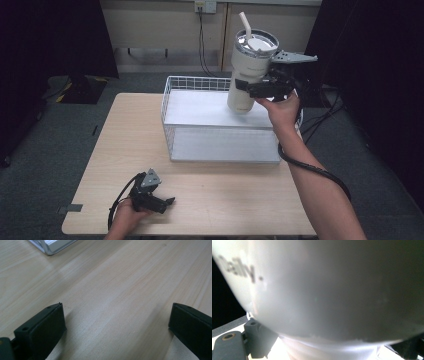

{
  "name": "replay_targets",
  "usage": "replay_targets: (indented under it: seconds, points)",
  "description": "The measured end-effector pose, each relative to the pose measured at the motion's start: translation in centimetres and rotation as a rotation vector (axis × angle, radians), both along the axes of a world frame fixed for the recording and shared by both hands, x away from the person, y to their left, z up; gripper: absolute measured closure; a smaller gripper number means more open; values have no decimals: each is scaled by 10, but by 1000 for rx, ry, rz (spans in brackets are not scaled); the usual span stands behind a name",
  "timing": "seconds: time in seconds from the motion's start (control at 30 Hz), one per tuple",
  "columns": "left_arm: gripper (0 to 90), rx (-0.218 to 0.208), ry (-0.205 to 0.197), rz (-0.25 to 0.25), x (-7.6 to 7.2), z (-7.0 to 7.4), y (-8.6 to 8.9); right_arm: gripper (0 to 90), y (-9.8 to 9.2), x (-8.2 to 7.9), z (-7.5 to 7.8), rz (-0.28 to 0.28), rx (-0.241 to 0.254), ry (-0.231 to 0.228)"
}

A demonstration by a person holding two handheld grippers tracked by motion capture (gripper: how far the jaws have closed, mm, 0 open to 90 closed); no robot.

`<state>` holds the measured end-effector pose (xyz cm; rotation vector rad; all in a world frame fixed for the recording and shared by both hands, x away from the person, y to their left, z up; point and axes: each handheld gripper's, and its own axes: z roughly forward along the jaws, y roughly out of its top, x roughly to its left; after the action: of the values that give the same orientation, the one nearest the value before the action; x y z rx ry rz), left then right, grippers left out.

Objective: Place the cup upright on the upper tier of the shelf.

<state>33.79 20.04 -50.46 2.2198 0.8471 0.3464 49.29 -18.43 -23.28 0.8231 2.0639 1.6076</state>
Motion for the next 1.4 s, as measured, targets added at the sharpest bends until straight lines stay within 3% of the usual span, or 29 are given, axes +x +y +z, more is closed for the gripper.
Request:
replay_targets:
  seconds: [0.87, 1.4]
  points:
    - [1, 0, 0, 0, 0, 0, 0, 101, 3, 14, -14, -39, -35, 16]
    - [1, 0, -1, 0, 0, 0, 0, 99, 3, 19, -26, -60, -23, 32]
